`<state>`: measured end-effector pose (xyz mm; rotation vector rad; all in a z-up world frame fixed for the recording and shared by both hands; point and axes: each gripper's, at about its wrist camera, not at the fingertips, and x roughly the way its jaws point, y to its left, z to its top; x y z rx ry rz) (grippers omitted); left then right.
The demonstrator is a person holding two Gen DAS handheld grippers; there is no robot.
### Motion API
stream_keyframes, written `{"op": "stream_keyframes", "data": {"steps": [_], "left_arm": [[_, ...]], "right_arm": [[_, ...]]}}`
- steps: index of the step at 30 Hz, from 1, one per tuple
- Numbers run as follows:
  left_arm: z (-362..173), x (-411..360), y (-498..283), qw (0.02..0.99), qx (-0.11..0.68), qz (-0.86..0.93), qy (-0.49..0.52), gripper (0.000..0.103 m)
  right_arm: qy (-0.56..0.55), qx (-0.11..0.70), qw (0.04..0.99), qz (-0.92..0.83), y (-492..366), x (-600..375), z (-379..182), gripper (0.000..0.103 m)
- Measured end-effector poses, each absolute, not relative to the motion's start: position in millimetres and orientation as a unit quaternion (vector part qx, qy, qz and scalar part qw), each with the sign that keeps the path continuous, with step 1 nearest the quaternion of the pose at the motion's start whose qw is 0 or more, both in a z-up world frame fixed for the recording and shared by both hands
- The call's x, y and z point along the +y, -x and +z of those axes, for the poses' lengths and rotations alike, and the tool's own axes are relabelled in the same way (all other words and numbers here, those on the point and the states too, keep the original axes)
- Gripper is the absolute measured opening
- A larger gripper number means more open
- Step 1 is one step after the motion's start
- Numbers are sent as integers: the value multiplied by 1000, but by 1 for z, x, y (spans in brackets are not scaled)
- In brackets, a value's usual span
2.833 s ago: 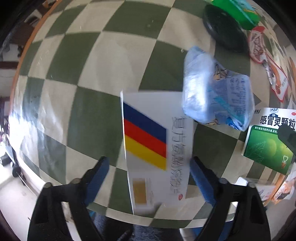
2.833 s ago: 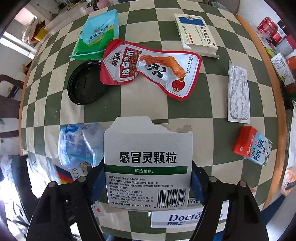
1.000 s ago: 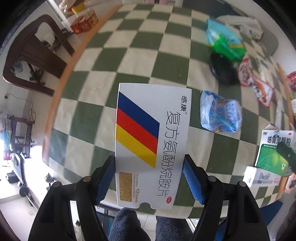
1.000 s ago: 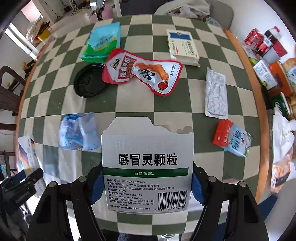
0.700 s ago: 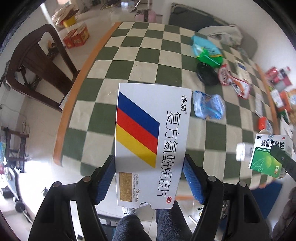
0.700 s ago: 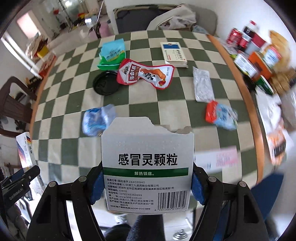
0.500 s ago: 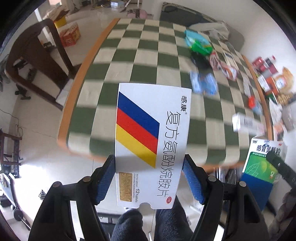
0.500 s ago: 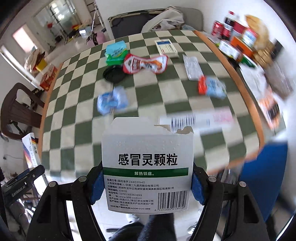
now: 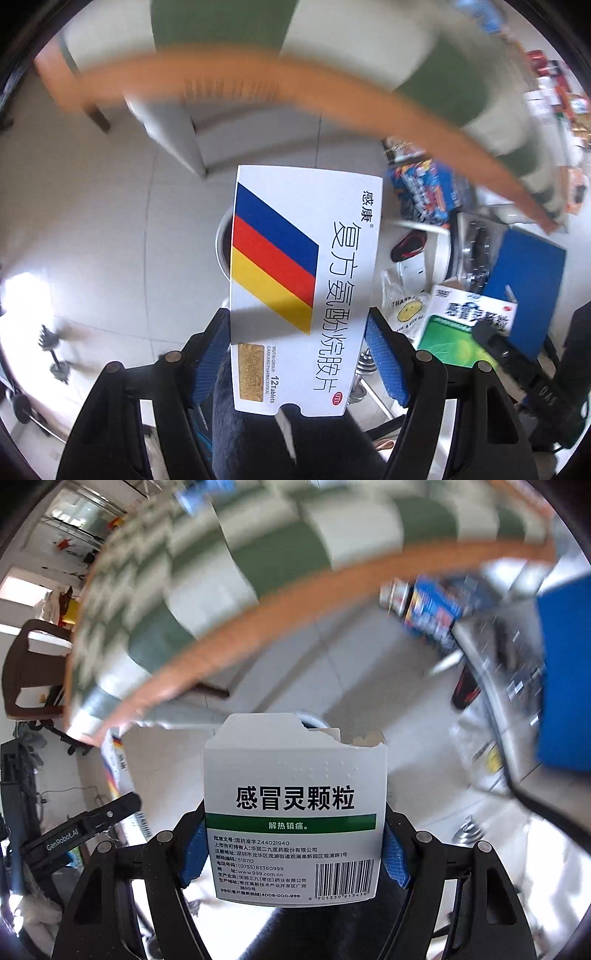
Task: Collect trash
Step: 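Carry both held boxes down over the white wastebasket, then open both tools to drop the boxes into the wastebasket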
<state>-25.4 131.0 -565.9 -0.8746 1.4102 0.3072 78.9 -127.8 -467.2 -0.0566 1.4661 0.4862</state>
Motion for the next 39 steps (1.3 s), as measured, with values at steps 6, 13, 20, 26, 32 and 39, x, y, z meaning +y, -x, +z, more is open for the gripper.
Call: {"op": "stream_keyframes", "data": {"steps": [6,13,20,26,32,39], "left_arm": [[-677,131,-8,651,634,133,396,70],[-770,128,-45,628,652,120,408,70],[-796,129,-46,625,663,118,396,78],[-787,135,-20,652,663,164,328,100],[-765,133,5,662,669,212,263,103],[-724,128,34,657,664,234,269,103]], "right_arm": [[11,693,687,217,-85,-113,-602,77],[6,708,674,208,-106,-95,-733,77],[-26,737,638,222,-124,-79,-818,83],[13,733,649,203,-125,-82,-835,101],[150,678,696,182,-111,-69,-807,103],[214,652,704,185,-89,-60,-772,103]]}}
